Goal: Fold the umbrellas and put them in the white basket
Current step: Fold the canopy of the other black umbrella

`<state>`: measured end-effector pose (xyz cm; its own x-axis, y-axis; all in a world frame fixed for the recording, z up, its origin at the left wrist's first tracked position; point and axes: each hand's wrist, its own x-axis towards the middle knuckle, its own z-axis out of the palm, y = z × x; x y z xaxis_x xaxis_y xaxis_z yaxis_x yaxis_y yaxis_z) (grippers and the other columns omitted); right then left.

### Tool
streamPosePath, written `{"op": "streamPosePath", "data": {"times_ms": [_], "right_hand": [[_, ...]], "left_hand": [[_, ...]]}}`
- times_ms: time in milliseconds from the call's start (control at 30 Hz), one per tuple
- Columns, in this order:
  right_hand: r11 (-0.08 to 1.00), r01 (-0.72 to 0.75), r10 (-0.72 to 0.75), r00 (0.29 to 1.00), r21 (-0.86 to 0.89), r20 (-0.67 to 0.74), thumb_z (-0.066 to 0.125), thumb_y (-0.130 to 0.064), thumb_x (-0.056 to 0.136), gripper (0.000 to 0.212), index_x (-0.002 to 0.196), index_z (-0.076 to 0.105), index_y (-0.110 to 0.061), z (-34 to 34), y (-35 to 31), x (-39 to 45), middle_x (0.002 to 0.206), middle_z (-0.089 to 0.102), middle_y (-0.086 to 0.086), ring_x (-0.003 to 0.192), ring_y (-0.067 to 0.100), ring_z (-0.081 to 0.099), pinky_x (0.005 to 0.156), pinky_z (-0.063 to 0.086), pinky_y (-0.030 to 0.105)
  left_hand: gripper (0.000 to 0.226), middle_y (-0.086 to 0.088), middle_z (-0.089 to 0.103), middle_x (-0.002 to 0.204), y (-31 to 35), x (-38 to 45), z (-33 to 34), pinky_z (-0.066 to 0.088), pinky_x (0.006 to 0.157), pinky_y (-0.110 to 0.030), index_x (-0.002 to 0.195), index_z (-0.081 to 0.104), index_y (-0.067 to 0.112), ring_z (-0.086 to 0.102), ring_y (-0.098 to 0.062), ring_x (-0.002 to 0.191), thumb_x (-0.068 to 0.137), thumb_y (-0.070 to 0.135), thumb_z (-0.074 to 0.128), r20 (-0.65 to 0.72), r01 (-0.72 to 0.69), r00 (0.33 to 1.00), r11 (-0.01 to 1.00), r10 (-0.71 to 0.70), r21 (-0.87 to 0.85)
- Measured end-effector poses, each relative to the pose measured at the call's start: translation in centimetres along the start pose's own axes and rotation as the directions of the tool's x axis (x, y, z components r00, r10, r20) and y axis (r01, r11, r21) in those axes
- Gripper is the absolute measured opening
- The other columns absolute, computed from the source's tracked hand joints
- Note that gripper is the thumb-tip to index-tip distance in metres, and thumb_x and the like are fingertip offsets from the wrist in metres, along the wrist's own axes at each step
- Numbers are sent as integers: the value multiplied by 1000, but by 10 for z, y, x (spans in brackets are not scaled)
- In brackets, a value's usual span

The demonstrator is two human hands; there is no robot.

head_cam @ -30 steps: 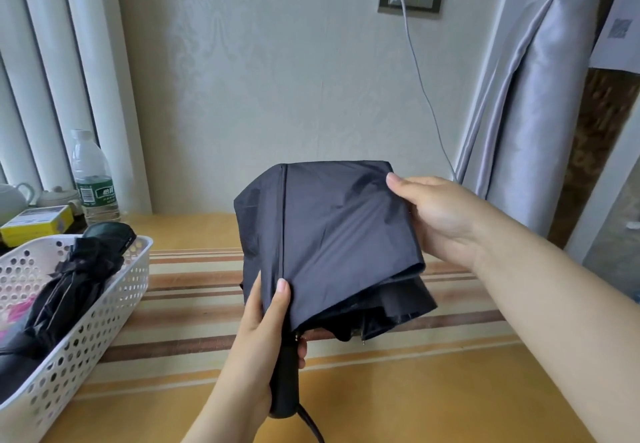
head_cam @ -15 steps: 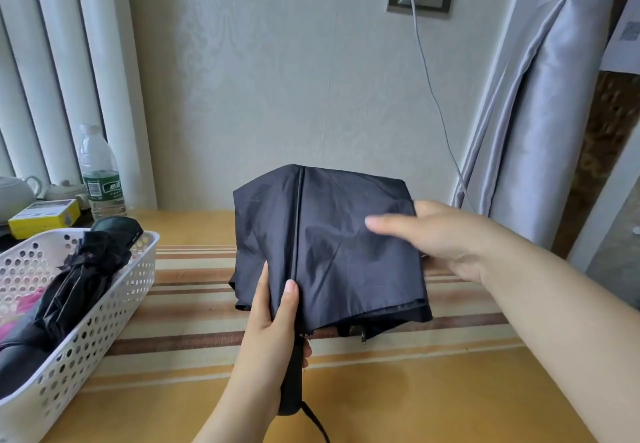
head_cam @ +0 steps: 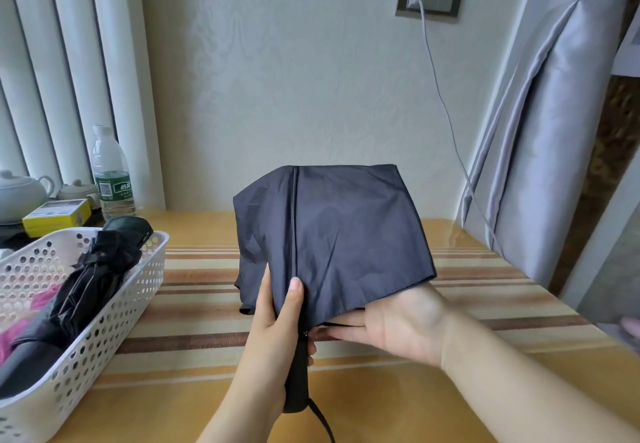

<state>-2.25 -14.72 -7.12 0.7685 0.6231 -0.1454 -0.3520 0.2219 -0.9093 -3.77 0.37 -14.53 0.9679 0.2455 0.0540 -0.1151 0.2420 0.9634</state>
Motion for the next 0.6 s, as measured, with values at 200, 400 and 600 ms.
{"op": "streamPosePath", "data": {"times_ms": [200, 400, 600], "right_hand": [[993, 25, -24, 1000, 118, -12, 80, -42, 68, 71, 125, 63, -4, -1, 9, -2, 134, 55, 24, 124, 47, 50, 109, 30, 63], [989, 129, -97, 930, 68, -353, 28, -74, 87, 86, 99, 74, -2, -19, -41, -10, 103, 71, 21, 87, 33, 71, 82, 48, 47], [822, 67, -336, 859, -566, -386, 47, -59, 90, 45, 98, 66, -19, -15, -96, -15, 87, 71, -3, 79, 12, 64, 78, 45, 28]], "left_hand": [[77, -12, 63, 92, -4, 2, -4, 47, 49, -30, 142, 26, 51, 55, -21, 49, 80, 40, 70, 7, -77, 997, 990, 77, 118], [80, -11, 58, 83, -4, 2, -10, 45, 46, -29, 141, 26, 53, 49, -21, 46, 84, 21, 72, 26, -98, 995, 991, 96, 87], [84, -14, 57, 96, -6, 3, -8, 45, 46, -30, 141, 26, 56, 49, -21, 44, 82, 19, 73, 7, -150, 989, 980, 150, 128]]}}
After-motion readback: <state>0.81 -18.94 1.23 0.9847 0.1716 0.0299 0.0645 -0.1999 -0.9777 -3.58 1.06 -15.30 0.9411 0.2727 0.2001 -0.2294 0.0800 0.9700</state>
